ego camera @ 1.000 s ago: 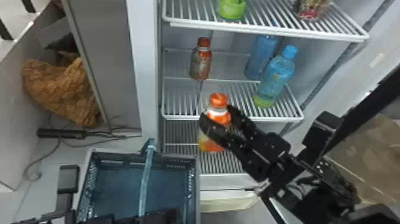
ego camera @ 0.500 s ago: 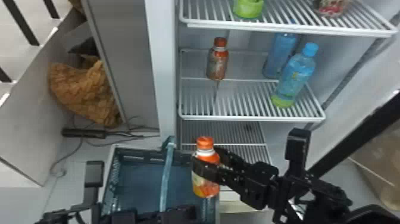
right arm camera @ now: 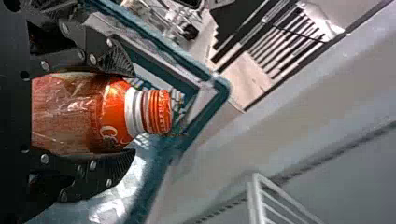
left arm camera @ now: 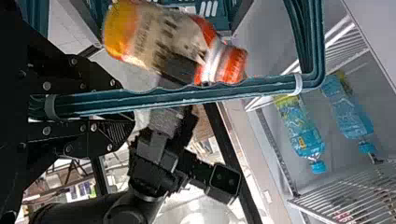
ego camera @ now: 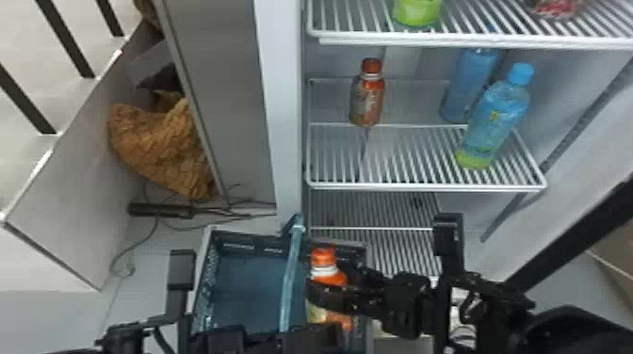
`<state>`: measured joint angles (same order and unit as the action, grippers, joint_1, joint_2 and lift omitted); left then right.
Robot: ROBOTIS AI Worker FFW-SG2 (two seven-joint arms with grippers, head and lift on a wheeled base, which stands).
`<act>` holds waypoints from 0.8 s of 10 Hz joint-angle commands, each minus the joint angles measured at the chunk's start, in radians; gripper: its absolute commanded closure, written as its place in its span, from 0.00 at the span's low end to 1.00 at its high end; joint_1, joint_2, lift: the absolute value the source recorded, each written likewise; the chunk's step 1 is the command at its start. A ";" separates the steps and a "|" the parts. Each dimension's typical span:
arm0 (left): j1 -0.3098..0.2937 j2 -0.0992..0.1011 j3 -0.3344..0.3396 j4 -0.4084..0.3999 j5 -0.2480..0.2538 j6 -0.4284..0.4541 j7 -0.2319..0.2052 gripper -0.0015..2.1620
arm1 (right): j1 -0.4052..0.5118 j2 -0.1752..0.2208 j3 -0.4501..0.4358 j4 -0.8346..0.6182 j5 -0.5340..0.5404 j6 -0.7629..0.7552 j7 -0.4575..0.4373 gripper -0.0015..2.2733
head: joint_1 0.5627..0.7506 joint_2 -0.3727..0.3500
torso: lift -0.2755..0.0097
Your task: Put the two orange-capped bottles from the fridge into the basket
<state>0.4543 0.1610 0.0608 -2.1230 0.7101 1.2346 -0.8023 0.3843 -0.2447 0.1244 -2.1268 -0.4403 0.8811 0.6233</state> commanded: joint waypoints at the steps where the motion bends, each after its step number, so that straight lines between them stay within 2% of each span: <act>1: -0.003 0.002 -0.003 0.001 0.000 0.000 0.000 0.54 | -0.016 -0.002 0.021 0.030 0.016 -0.020 0.003 0.18 | 0.70 0.50 | 0.14; 3: -0.005 0.005 -0.009 0.001 -0.006 0.000 0.000 0.54 | -0.019 -0.004 0.029 0.034 0.034 -0.071 0.003 0.04 | 0.70 0.51 | 0.14; 4: -0.005 0.005 -0.009 0.001 -0.006 0.000 0.000 0.54 | -0.011 -0.004 0.019 0.022 0.042 -0.128 0.003 0.03 | 0.70 0.51 | 0.14; 5: -0.005 0.005 -0.009 0.001 -0.006 0.000 0.000 0.54 | 0.003 0.001 -0.013 -0.020 0.097 -0.214 0.000 0.04 | 0.70 0.51 | 0.14; 7: -0.003 0.005 -0.009 0.001 -0.008 0.000 0.000 0.54 | 0.052 0.024 -0.078 -0.093 0.169 -0.501 -0.099 0.04 | 0.70 0.45 | 0.14; 8: -0.003 0.005 -0.011 0.001 -0.008 0.000 0.002 0.54 | 0.055 0.044 -0.126 -0.083 0.205 -0.582 -0.125 0.04 | 0.70 0.39 | 0.14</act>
<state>0.4513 0.1657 0.0511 -2.1218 0.7020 1.2345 -0.8009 0.4360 -0.2130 0.0281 -2.2125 -0.2593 0.3594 0.5006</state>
